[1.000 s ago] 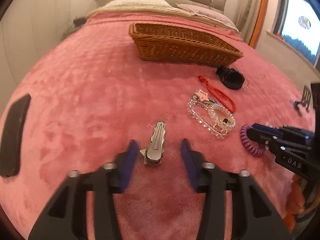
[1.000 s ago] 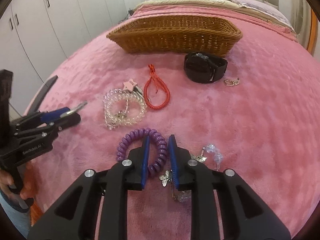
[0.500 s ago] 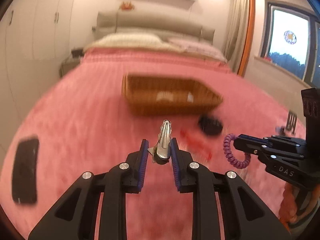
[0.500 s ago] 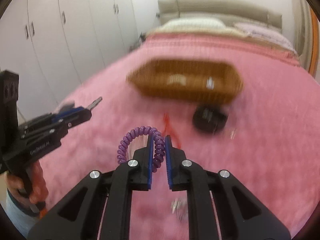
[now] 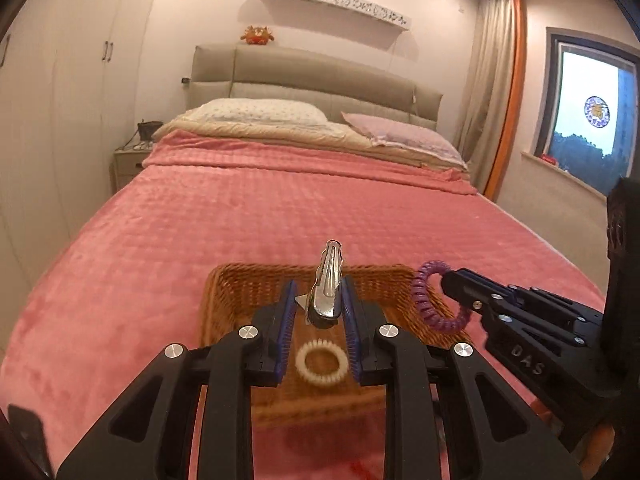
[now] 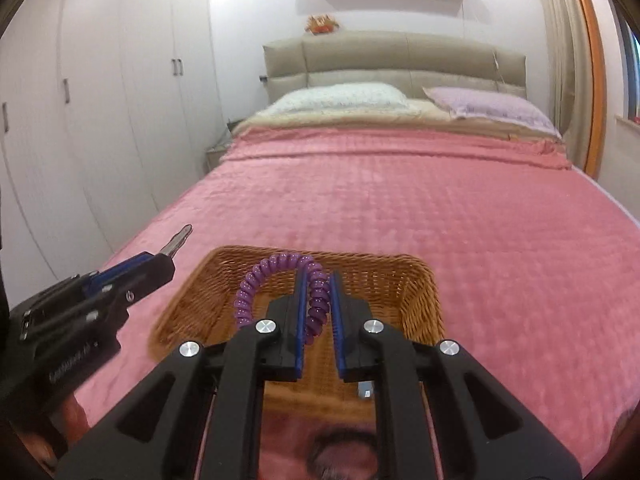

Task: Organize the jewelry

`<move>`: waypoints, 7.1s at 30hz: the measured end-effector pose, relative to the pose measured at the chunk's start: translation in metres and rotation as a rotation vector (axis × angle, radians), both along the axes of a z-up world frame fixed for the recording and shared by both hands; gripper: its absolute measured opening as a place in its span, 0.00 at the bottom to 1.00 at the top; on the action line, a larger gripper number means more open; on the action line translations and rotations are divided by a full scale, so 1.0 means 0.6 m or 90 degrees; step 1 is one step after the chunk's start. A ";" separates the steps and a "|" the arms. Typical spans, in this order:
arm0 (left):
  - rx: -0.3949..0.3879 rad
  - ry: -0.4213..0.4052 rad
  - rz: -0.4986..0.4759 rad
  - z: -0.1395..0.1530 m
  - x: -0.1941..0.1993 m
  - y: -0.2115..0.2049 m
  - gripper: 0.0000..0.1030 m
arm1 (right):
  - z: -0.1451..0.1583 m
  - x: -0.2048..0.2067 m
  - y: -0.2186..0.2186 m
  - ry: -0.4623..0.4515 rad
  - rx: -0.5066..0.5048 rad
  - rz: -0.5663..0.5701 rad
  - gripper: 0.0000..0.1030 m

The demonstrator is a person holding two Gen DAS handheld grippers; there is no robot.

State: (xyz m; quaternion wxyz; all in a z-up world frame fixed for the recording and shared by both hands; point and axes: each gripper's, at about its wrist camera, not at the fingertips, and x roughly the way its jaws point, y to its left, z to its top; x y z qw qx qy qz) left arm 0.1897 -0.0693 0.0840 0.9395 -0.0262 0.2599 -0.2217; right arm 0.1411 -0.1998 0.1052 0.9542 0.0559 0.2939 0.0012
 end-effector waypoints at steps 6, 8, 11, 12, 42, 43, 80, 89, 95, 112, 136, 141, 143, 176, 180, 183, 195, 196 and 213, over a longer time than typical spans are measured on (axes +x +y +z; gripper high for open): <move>0.020 0.091 0.045 -0.060 0.088 -0.016 0.20 | -0.065 0.090 -0.038 0.109 0.047 -0.010 0.09; 0.027 0.112 0.045 -0.078 0.102 -0.020 0.20 | -0.088 0.107 -0.048 0.145 0.081 -0.004 0.09; 0.023 0.142 0.044 -0.100 0.115 -0.018 0.20 | -0.123 0.118 -0.056 0.194 0.098 -0.012 0.09; 0.021 0.152 0.046 -0.106 0.117 -0.017 0.20 | -0.128 0.116 -0.056 0.200 0.098 -0.015 0.09; 0.003 -0.091 -0.048 0.072 -0.255 0.098 0.73 | 0.108 -0.220 -0.035 -0.054 0.031 0.039 0.46; 0.003 -0.087 -0.048 0.064 -0.266 0.099 0.73 | 0.097 -0.242 -0.030 -0.060 0.015 0.035 0.46; 0.048 0.161 -0.138 -0.194 -0.239 0.050 0.42 | -0.210 -0.366 0.014 0.160 0.060 0.006 0.46; 0.063 0.230 -0.153 -0.227 -0.208 0.025 0.10 | -0.209 -0.363 0.020 0.158 0.057 -0.008 0.46; -0.035 0.237 -0.154 -0.214 -0.217 0.060 0.07 | -0.207 -0.358 0.049 0.156 0.019 0.002 0.21; 0.015 0.234 0.019 -0.213 -0.270 0.146 0.09 | -0.199 -0.345 0.046 0.150 0.038 0.021 0.08; 0.109 0.181 0.001 -0.221 -0.310 0.116 0.12 | -0.206 -0.353 0.082 0.152 0.006 0.018 0.15; 0.054 0.184 0.002 -0.213 -0.309 0.136 0.07 | -0.193 -0.367 0.088 0.126 -0.005 0.033 0.15; 0.010 0.180 -0.002 -0.205 -0.310 0.148 0.07 | -0.183 -0.372 0.092 0.114 -0.015 0.035 0.15; -0.005 0.125 -0.027 -0.091 0.083 -0.026 0.07 | -0.084 0.064 -0.023 0.128 0.044 0.054 0.09; 0.009 0.149 -0.021 -0.121 0.099 -0.022 0.07 | -0.119 0.078 -0.027 0.159 0.063 0.050 0.09; 0.012 0.152 -0.018 -0.125 0.099 -0.016 0.08 | -0.127 0.075 -0.031 0.163 0.078 0.047 0.09; -0.021 0.051 -0.042 -0.025 -0.027 0.026 0.55 | -0.038 -0.021 -0.048 0.095 0.093 0.052 0.38; -0.024 0.043 -0.044 -0.017 -0.041 0.030 0.56 | -0.027 -0.035 -0.047 0.084 0.092 0.052 0.47; -0.054 0.173 -0.066 -0.132 -0.218 0.108 0.47 | -0.091 -0.265 0.055 0.101 0.081 0.115 0.46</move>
